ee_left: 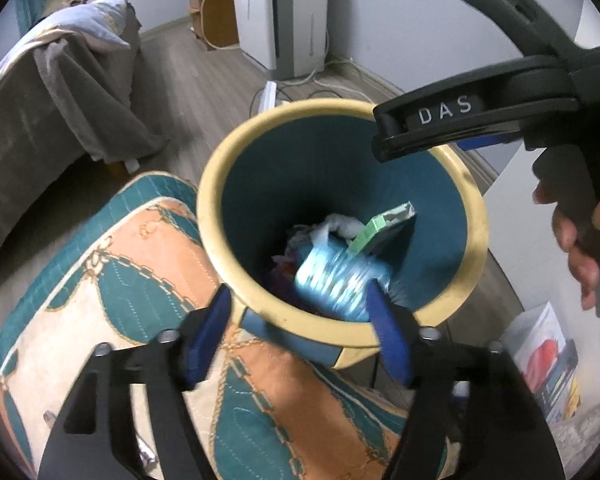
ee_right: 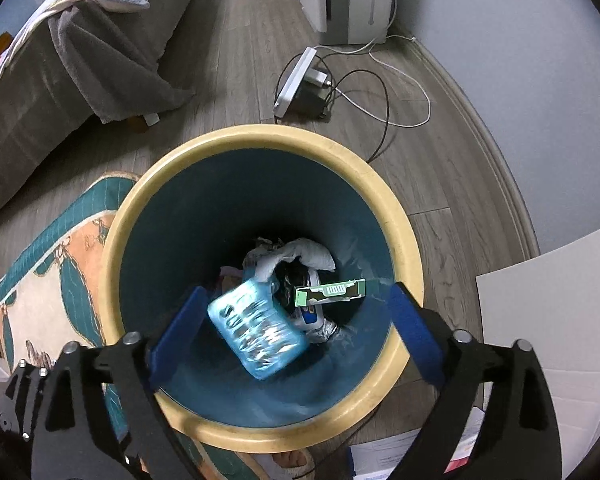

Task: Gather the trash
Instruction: 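Carry the spray bottle and blister pack over the bin and open both tools, then move both tools back over the blue mask and medicine packet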

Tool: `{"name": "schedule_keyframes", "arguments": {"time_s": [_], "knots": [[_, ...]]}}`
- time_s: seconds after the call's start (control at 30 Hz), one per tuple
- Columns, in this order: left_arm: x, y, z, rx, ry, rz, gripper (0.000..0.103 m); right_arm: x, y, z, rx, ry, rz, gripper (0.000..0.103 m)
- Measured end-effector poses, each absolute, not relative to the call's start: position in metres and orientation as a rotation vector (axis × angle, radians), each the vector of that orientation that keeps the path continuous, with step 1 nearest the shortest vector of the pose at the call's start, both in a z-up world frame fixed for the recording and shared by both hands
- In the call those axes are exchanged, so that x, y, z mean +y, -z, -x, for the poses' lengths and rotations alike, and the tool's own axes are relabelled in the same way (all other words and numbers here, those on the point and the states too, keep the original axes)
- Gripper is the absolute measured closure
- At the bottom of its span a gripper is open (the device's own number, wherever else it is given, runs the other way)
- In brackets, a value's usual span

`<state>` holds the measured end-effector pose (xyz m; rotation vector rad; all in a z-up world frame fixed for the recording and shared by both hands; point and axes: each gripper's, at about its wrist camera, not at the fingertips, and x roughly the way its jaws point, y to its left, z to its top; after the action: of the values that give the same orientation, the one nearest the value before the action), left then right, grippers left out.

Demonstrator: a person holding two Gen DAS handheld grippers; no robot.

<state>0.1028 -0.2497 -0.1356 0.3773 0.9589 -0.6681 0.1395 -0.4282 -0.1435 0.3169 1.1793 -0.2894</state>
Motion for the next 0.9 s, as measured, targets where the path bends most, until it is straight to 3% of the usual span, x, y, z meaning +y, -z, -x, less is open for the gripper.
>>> {"name": "schedule_keyframes", "arguments": {"time_s": [0.13,0.9], "knots": [[-0.233,0.126,-0.103,0.930,0.636,-0.364,0.009,-0.422,0.138,-0.141,1.168,0.289,-0.320,0.006],[-0.065,0.104,-0.101,0.953,0.376,-0.257,0.007,-0.285,0.114,-0.163,1.159,0.078,-0.170,0.006]]}}
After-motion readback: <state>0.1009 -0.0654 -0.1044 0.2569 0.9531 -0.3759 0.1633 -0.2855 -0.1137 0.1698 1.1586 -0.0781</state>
